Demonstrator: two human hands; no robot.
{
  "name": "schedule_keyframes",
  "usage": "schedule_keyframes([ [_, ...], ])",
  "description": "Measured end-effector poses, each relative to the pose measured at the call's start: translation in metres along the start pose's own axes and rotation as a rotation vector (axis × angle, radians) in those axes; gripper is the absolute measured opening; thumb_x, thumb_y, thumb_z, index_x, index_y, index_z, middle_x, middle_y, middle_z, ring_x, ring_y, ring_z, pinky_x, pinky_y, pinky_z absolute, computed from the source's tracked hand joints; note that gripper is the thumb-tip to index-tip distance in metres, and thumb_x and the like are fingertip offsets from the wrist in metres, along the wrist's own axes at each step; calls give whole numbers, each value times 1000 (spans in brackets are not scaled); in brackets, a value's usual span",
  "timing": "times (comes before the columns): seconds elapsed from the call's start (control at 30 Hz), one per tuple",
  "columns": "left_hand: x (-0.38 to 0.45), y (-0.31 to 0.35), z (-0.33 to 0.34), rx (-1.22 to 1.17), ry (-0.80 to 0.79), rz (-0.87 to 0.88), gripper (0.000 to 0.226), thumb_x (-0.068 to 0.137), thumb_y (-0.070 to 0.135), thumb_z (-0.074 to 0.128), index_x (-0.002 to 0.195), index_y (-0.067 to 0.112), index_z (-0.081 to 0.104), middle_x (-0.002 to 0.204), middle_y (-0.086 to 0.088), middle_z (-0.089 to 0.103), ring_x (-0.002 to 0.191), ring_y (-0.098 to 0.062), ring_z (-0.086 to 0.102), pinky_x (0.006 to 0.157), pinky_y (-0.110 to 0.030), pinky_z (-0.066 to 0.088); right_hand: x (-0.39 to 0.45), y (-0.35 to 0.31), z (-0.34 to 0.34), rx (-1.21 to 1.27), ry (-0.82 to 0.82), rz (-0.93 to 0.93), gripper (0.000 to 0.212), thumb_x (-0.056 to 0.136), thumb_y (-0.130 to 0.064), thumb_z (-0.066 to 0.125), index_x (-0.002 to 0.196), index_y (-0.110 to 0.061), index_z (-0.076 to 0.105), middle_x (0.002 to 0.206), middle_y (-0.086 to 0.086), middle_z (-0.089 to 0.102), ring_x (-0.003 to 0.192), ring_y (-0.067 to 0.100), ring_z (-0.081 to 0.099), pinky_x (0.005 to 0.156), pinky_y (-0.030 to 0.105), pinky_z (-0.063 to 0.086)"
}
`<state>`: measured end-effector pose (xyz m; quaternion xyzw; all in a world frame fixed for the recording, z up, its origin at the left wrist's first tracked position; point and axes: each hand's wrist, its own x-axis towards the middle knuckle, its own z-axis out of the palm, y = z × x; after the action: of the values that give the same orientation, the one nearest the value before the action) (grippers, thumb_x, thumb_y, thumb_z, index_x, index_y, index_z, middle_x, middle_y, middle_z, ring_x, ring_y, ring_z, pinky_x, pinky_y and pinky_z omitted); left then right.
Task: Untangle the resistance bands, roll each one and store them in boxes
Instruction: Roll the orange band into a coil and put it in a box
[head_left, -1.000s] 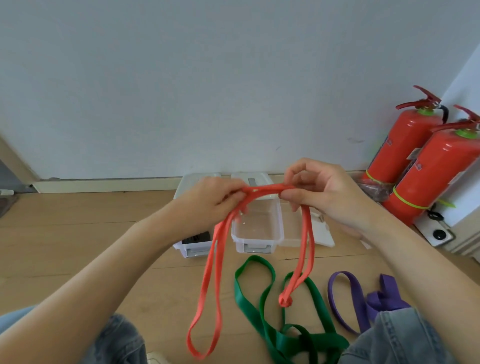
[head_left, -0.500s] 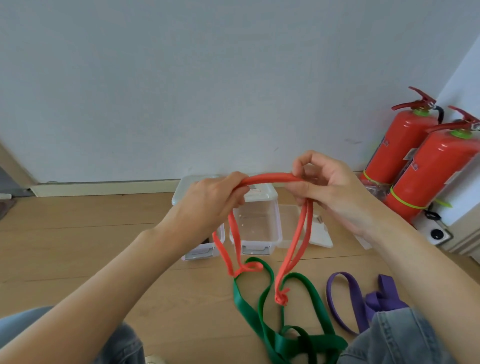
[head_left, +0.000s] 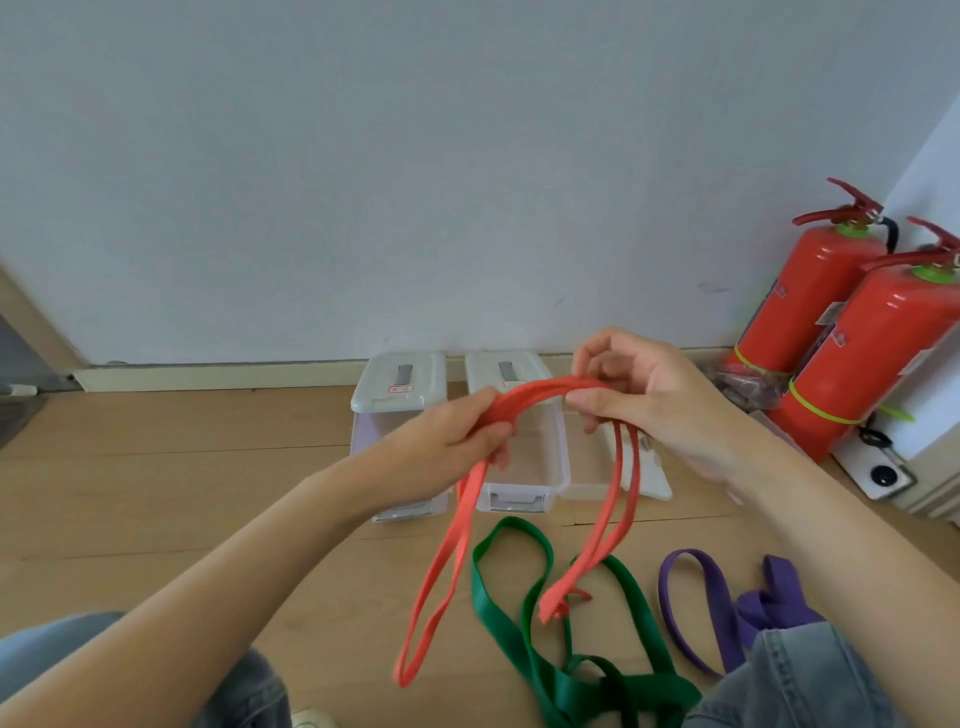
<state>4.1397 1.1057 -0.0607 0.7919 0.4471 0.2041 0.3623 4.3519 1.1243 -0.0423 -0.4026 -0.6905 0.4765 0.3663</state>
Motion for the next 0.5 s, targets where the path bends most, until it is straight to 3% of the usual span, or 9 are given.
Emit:
schedule_keyframes([
  [0.07,-1,2,-6,-95,36,17,17,99,13,37,101,10,54,69,9,52,63,-8,51,65,-28,47,-2,0,-2,11,-68,41,18,69,-16,74,73,-26,59,70,-2,67,64,13,64,62,17,49],
  [0.17,-1,4,-5,-101,-12,51,20,99,11,37,105,8,55,65,9,49,56,-4,45,60,-18,41,-2,2,6,96,-161,70,27,63,-18,75,74,-18,50,72,3,68,62,16,62,60,23,51],
  [0.27,-1,6,0,-85,-52,54,19,99,11,38,93,17,55,67,11,54,55,0,47,60,-15,40,-1,2,15,138,-173,54,26,72,-15,72,86,-15,50,70,5,64,52,13,49,49,21,42],
  [0.4,-4,7,-10,-115,-100,65,24,98,5,39,102,17,59,70,22,64,67,3,59,69,-12,45,1,0,11,102,-95,37,9,83,-8,63,87,-14,57,66,-1,64,47,4,43,46,15,34],
  [0.5,-3,7,-8,206,109,71,25,96,4,41,108,11,61,72,13,61,73,-9,62,68,-15,44,0,1,11,58,-99,68,9,86,-10,61,88,-18,57,67,1,66,45,6,35,43,15,30],
])
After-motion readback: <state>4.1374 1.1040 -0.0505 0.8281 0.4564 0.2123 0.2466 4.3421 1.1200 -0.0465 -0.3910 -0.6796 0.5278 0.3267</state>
